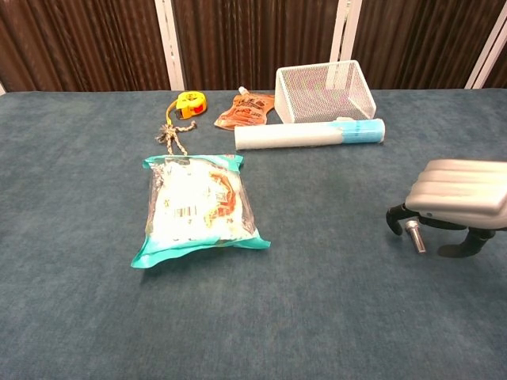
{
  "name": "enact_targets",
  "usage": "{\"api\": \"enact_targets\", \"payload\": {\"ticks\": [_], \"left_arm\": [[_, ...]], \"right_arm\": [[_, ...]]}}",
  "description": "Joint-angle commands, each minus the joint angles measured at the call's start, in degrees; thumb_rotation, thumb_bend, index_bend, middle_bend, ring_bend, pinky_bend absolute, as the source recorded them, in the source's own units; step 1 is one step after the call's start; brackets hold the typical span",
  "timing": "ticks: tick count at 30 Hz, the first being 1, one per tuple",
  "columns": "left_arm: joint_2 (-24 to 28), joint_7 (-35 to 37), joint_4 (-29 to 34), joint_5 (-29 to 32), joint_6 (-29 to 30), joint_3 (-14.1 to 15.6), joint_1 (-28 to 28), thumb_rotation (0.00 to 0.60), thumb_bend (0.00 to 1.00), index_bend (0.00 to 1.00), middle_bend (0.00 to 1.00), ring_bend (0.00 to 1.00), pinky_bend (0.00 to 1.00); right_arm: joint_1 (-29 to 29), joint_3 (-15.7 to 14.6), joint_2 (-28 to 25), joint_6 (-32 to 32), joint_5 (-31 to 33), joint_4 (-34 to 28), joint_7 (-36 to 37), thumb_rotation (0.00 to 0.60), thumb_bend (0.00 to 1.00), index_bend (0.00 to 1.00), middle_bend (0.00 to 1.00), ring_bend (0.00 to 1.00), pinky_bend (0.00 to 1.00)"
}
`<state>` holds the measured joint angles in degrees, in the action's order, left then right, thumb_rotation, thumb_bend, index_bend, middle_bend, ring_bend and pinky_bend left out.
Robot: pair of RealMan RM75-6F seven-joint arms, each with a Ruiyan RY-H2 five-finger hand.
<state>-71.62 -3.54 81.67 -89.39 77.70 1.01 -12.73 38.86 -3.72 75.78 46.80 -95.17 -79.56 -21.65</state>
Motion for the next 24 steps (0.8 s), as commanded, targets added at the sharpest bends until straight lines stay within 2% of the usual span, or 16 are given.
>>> {"api": "enact_targets", "payload": {"ticks": [1,11,24], "left_arm": [[0.03,0.04,-0.01,0.05,-0.03,-0.02,-0.01,0.6,0.37,0.34,0.2,0.16,0.32],[0.37,0.91,0.07,0.17,0.18,-0.16,0.06,0.6,0.37,0.34,0.2,0.16,0.32],[0.3,0.76,0.09,0.07,0.06,-0.07,0.02,0.6,0.37,0.34,0.2,0.16,0.32]], "right_arm": [[0.28,-0.17,0.58,0.14,-0.46,0.45,-0.15,0.6,0.37,0.48,0.96,0.87,1.0],[1.09,-1.35,2.97,-0.47,-1.07,1.86,1.69,0.6,0.37,0.48,0.96,0.87,1.0],[1.13,-1.34,2.25,0.88,-0.8,1.31,0.13,0.6,0.37,0.48,0.96,0.87,1.0]]}}
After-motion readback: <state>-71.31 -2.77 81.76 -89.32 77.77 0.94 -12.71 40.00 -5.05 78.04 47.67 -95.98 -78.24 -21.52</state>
